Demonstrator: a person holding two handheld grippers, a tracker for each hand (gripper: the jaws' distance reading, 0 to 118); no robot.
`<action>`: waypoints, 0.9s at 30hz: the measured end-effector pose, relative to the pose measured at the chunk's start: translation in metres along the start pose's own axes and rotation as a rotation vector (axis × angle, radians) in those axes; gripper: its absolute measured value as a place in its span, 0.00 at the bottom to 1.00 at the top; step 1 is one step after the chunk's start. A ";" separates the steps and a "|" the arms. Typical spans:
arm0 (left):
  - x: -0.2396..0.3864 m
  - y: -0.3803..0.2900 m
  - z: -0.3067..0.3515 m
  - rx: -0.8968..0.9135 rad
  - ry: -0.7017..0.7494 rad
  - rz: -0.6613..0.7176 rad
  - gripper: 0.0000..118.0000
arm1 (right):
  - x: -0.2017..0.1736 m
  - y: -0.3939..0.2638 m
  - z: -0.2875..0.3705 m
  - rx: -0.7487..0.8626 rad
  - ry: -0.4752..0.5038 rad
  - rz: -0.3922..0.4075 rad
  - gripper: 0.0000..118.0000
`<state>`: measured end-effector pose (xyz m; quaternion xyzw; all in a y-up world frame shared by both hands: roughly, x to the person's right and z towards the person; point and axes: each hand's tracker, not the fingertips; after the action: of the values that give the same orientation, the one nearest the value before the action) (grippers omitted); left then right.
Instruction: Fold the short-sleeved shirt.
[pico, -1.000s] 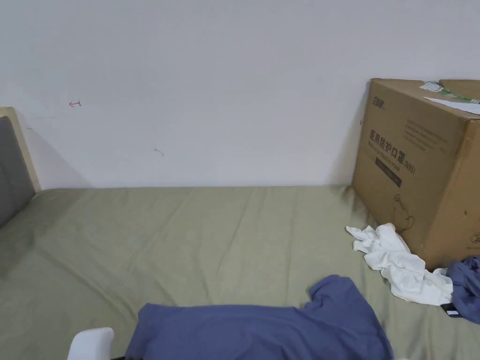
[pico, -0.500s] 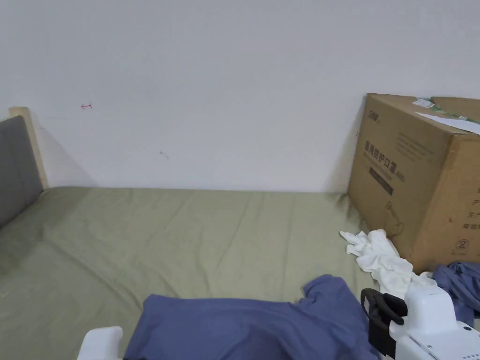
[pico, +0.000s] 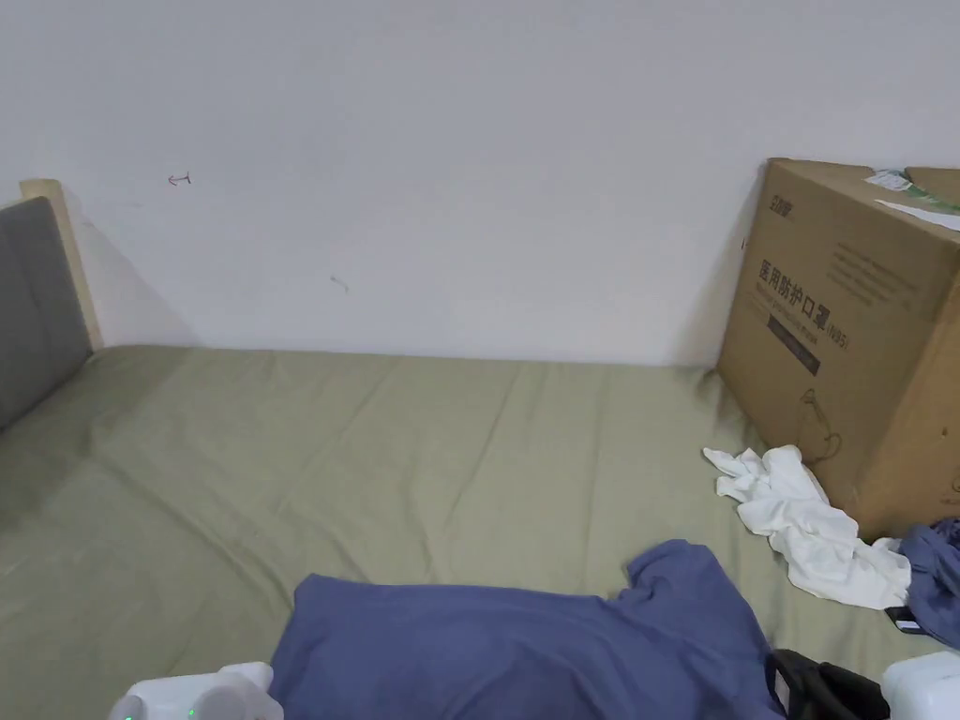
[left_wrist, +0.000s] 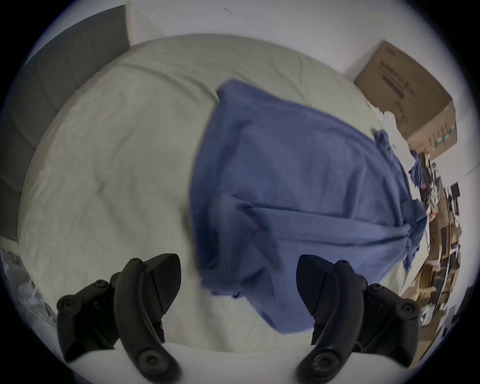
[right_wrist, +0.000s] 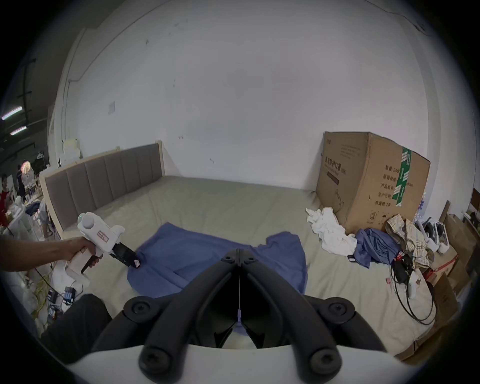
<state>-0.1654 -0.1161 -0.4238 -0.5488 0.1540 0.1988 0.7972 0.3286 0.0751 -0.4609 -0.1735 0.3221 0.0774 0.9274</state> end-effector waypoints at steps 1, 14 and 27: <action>0.005 -0.001 -0.010 -0.035 0.002 -0.017 0.82 | 0.005 -0.003 -0.003 -0.019 -0.002 -0.003 0.03; 0.029 -0.011 -0.001 0.024 0.045 -0.071 0.14 | 0.058 -0.056 -0.049 -0.217 -0.095 -0.108 0.29; 0.022 -0.006 0.002 0.033 0.007 -0.003 0.14 | 0.083 -0.175 -0.207 -0.821 0.004 -0.211 0.77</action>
<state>-0.1427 -0.1129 -0.4284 -0.5365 0.1592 0.1931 0.8060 0.3198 -0.1615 -0.6172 -0.5608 0.2468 0.1038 0.7834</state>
